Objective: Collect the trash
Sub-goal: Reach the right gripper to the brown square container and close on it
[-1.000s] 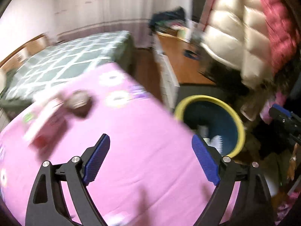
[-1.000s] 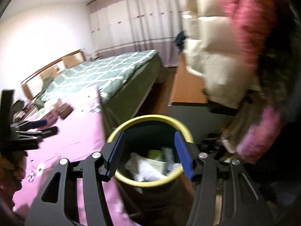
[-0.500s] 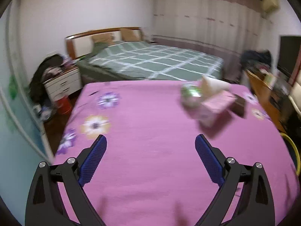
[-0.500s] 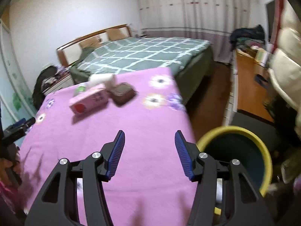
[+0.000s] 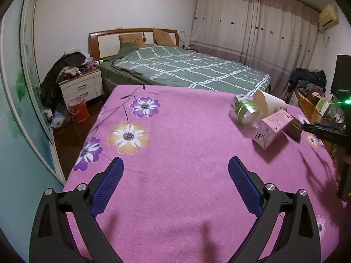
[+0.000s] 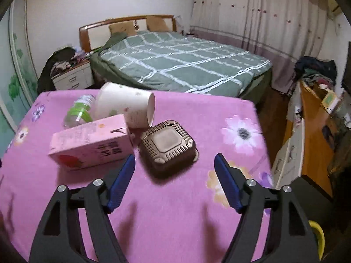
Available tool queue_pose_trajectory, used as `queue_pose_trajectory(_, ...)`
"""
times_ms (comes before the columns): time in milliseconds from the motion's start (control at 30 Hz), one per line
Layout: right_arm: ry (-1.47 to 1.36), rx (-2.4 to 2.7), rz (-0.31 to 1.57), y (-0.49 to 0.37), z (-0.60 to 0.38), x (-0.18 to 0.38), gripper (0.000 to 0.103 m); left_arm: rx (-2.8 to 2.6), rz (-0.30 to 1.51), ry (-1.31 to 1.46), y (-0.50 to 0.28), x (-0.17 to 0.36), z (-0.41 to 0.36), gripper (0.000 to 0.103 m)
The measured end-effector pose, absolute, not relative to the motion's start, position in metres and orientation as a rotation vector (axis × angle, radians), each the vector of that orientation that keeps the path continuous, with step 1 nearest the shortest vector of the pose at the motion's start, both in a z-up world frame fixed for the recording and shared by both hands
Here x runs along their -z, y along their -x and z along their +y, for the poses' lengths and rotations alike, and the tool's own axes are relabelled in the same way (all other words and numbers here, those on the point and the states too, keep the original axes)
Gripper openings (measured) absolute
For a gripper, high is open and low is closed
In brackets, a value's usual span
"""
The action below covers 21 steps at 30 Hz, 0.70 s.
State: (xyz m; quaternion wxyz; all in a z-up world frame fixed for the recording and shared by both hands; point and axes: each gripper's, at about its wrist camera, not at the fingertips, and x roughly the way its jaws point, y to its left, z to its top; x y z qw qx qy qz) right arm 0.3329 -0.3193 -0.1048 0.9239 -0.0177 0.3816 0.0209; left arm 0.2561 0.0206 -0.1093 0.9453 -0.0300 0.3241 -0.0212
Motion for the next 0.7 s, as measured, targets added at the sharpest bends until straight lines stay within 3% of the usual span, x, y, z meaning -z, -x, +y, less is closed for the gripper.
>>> queue_pose_trajectory(467, 0.038, -0.128, 0.888, -0.388, -0.319, 0.127, 0.079, 0.074, 0.69, 0.07, -0.262, 0.116, 0.015, 0.095)
queue_pose_trajectory(600, 0.04, -0.129, 0.9, -0.388, -0.317, 0.127, 0.066, 0.077, 0.7, 0.075, -0.263, 0.117, 0.016, 0.095)
queue_pose_trajectory(700, 0.037, -0.125, 0.903, -0.382, -0.315, 0.129, 0.066, 0.079, 0.702, 0.077, -0.263, 0.118, 0.016, 0.095)
